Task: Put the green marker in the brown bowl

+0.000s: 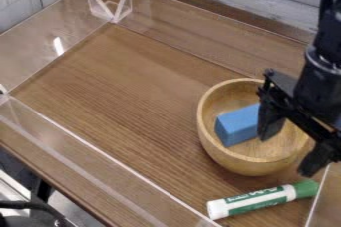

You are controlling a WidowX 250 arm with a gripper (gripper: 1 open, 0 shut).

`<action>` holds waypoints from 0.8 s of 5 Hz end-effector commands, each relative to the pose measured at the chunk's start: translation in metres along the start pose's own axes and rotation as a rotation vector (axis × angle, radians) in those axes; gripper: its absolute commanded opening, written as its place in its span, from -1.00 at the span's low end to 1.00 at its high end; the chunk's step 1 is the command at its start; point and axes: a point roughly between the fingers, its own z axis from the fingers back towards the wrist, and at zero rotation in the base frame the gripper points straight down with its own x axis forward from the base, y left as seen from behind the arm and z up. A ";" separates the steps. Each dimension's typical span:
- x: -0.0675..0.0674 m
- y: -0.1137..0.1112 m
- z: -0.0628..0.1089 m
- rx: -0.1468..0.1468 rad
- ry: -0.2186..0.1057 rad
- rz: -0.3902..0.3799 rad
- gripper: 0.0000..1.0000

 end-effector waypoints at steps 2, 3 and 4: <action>0.006 -0.006 -0.010 -0.003 -0.033 -0.032 1.00; 0.007 -0.006 -0.018 0.002 -0.033 -0.032 1.00; 0.008 -0.005 -0.023 0.008 -0.026 -0.030 1.00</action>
